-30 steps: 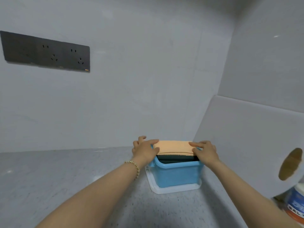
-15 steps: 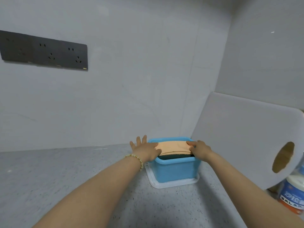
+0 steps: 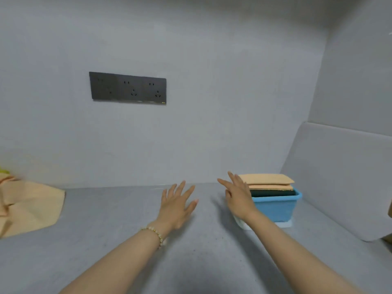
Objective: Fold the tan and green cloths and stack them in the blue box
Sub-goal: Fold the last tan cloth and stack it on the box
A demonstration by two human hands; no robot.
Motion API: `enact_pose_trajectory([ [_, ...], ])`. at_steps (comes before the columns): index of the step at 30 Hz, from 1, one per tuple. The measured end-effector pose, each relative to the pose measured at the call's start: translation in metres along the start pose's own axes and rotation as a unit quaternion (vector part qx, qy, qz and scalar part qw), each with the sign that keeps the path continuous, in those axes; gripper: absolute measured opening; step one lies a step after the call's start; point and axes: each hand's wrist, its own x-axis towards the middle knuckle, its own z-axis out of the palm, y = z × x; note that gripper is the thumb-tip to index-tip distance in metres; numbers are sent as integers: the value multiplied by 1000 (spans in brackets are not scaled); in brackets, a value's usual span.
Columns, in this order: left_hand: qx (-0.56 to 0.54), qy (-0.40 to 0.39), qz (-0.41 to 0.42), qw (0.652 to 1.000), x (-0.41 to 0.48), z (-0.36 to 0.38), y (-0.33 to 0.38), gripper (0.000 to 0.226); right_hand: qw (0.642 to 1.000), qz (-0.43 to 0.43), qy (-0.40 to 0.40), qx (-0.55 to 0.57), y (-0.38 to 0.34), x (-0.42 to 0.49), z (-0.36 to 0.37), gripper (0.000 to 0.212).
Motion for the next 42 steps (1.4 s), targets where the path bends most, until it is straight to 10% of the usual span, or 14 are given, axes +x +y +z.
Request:
enact_pose_trajectory([
  [14, 11, -38, -294, 955, -170, -52, -290, 65, 960, -120, -251, 32, -228, -33, 194, 48],
  [25, 52, -63, -313, 946, -143, -43, -319, 73, 971, -126, -204, 8, -233, -37, 221, 51],
  [42, 67, -125, 99, 985, -153, -33, -122, 65, 989, -17, -3, 149, -143, -59, 143, 43],
])
